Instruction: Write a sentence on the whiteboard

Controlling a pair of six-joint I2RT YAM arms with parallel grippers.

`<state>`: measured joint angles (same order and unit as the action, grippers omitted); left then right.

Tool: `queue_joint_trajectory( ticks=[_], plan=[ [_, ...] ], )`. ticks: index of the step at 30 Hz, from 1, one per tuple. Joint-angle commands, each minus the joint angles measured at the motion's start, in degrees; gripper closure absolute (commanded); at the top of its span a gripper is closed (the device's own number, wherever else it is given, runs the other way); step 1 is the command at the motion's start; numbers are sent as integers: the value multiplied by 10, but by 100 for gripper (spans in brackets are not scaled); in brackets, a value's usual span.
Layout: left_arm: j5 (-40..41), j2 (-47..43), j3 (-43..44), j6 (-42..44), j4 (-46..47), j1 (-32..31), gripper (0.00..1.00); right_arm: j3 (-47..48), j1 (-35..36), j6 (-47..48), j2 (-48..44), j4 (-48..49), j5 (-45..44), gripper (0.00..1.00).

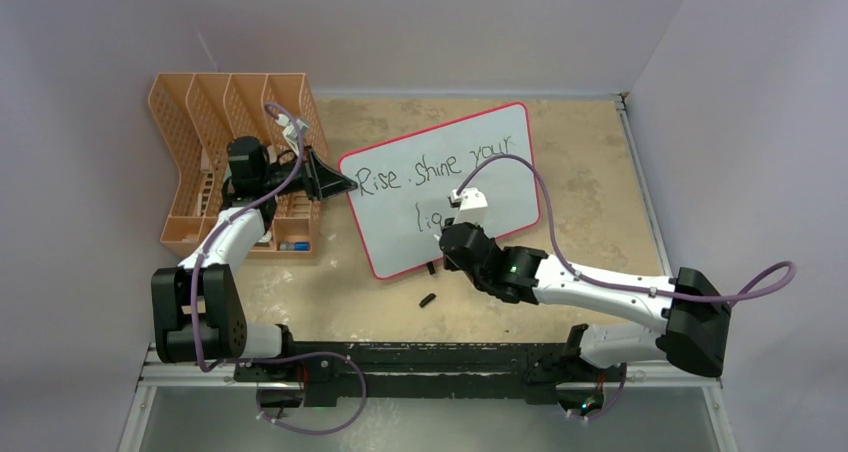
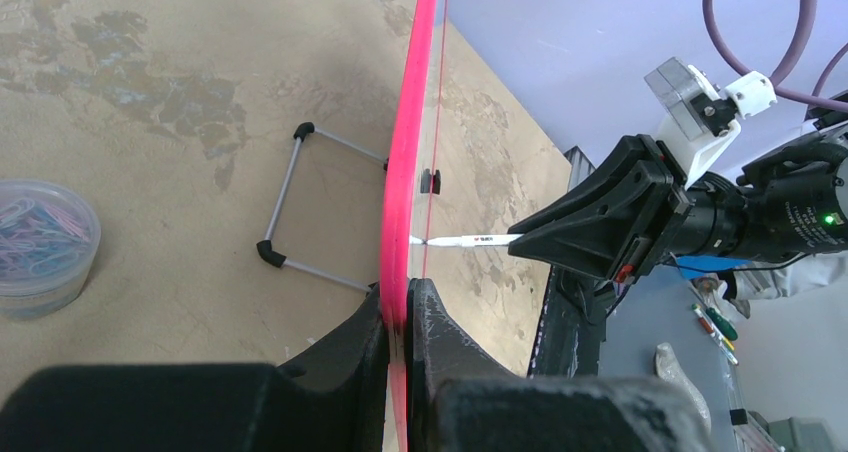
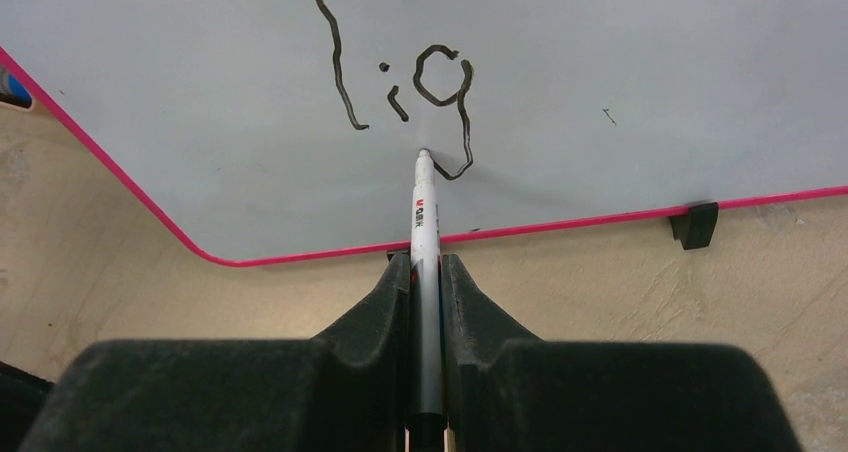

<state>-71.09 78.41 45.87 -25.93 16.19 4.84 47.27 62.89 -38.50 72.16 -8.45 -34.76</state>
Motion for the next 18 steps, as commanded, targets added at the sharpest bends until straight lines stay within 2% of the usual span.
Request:
queue_joint_trajectory(
  ticks=[1, 10, 18],
  plan=[
    [17, -7, 10, 2, 11, 5, 100, 24, -3, 6, -35, 17, -14, 100],
    [16, -7, 9, 2, 11, 5, 100, 25, -8, 18, -74, -10, -57, 100],
    [15, -7, 10, 3, 10, 5, 100, 32, -33, 44, -70, 24, -72, 100]
  ],
)
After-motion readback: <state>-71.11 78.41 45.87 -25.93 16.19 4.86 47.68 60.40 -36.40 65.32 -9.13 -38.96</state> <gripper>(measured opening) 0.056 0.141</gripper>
